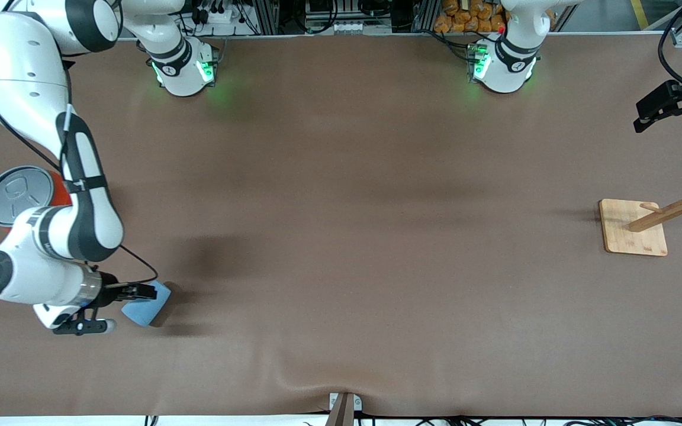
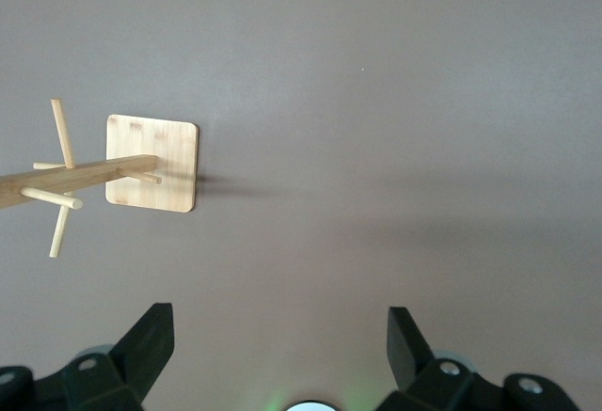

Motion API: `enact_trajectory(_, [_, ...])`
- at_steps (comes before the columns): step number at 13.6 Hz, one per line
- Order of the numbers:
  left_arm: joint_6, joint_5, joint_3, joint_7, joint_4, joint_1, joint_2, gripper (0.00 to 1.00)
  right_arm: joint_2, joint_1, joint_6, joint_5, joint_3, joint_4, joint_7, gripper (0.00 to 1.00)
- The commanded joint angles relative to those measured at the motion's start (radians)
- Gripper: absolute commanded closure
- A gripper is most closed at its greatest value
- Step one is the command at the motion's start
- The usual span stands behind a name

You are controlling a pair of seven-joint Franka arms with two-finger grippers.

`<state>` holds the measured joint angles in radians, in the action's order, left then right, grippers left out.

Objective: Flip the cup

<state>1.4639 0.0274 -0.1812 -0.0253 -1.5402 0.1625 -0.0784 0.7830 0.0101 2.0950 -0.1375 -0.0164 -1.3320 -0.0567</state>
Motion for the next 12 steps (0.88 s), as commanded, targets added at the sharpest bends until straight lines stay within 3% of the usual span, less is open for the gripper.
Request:
enact_trajectory(1, [-0.005,0.000,-0.001,0.018,0.017,0.008,0.003,0.00,0.036,-0.010,0.080,0.019,0.004,0.004,0.037,0.00])
enact_trajectory(3, [-0.005,0.000,-0.003,0.018,0.017,0.008,0.005,0.00,0.054,0.001,0.147,0.064,0.004,0.002,0.000,0.00])
enact_trajectory(9, [-0.005,0.000,-0.001,0.016,0.017,0.009,0.008,0.00,0.088,0.007,0.181,0.069,0.006,-0.001,-0.058,0.00])
enact_trajectory(10, [-0.005,0.000,-0.001,0.016,0.017,0.009,0.008,0.00,0.088,0.008,0.181,0.067,0.006,-0.004,-0.080,0.03])
enact_trajectory(11, [-0.005,0.000,-0.001,0.016,0.017,0.009,0.008,0.00,0.088,0.014,0.178,0.067,0.006,-0.007,-0.103,0.22])
enact_trajectory(12, [-0.005,0.000,-0.001,0.016,0.017,0.009,0.008,0.00,0.088,0.022,0.172,0.067,0.006,-0.007,-0.133,0.27])
